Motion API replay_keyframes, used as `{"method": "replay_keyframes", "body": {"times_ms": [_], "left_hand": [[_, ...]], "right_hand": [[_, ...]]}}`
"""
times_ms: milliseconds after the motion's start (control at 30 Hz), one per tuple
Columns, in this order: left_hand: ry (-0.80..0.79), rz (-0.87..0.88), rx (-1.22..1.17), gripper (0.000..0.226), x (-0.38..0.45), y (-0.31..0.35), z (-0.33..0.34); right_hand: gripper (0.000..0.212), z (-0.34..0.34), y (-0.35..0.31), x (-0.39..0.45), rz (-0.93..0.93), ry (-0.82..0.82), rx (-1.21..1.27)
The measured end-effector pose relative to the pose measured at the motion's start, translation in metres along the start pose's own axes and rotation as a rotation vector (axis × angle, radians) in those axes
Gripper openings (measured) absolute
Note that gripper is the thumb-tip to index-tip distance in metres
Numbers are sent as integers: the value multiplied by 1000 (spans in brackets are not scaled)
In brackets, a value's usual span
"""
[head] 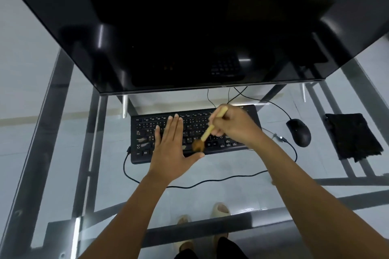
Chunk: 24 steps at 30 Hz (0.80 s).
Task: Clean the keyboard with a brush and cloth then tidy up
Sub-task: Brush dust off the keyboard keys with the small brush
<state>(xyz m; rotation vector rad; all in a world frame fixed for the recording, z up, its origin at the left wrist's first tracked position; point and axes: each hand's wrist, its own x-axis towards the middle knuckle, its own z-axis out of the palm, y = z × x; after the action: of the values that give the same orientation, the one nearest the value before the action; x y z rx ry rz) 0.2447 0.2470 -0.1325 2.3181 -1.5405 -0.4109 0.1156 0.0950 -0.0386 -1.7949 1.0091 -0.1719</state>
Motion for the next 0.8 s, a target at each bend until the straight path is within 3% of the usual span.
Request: {"method": "replay_keyframes", "body": {"times_ms": [33, 100, 167, 233, 300, 333, 400, 467, 600, 733, 800], "left_hand": [[-19, 3, 11, 112, 2, 2, 1], [-50, 8, 48, 114, 3, 6, 4], [-72, 7, 87, 114, 2, 7, 7], [-74, 8, 116, 114, 1, 6, 9], [-61, 6, 126, 113, 1, 7, 11], [-55, 2, 127, 113, 2, 7, 12], [-56, -5, 138, 113, 4, 13, 14], [-50, -5, 144, 114, 7, 18, 14], [-63, 7, 142, 113, 11, 24, 15], [-61, 35, 113, 112, 18, 40, 20], [-59, 53, 108, 111, 21, 47, 23]], "right_hand": [[8, -2, 5, 1, -20, 19, -93], [9, -7, 12, 4, -101, 255, -196], [9, -14, 14, 4, -136, 416, -55], [8, -18, 12, 3, -48, 254, 141], [9, -17, 14, 0, 56, 3, 87], [9, -16, 17, 0, 45, -6, 2], [10, -21, 22, 2, -50, 229, -109], [9, -29, 25, 4, -125, 433, -67], [7, -30, 26, 3, -68, 260, 12], [11, -52, 38, 2, -114, 521, -27], [9, -63, 45, 0, -34, 462, 61]]}}
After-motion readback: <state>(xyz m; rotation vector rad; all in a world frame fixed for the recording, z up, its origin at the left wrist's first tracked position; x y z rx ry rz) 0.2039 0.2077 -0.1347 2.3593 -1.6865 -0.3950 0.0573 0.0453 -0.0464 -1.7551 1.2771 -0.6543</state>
